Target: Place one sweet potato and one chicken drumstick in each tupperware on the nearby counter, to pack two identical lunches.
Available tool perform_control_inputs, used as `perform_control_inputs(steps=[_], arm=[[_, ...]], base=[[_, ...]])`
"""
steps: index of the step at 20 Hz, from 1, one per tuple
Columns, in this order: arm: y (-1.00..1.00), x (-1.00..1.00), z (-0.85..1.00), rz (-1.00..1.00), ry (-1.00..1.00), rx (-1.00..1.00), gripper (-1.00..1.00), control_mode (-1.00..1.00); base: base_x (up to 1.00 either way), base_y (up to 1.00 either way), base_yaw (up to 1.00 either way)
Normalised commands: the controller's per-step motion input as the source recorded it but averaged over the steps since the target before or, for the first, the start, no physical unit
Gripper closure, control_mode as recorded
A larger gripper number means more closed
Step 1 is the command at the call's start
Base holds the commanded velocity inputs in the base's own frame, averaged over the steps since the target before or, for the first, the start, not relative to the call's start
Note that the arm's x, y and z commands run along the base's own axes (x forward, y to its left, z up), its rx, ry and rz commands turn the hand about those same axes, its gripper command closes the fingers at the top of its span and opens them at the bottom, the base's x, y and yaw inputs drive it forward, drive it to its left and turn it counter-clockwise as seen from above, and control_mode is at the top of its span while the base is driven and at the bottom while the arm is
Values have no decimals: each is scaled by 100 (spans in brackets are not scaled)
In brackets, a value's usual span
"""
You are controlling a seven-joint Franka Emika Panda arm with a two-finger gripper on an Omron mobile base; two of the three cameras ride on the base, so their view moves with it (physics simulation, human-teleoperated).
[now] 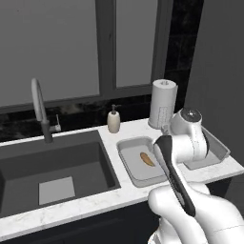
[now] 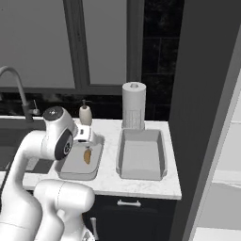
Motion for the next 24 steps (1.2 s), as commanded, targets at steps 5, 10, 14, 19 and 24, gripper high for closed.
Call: perform_control_inputs(steps=[5,10,14,19,24], arm=[[1,-61,72,-3,-19,-2,-100,-100],[3,-20,4,0,-4,-2,-100,100],[0,0,0,0,0,0,-100,100],[0,0,0,0,0,0,-100,100],[0,0,0,0,0,0,-100,100]], base=[[0,0,0],[-80,4,0],[-100,-22,-1],[-100,-71,-12],[-88,-100,-16]])
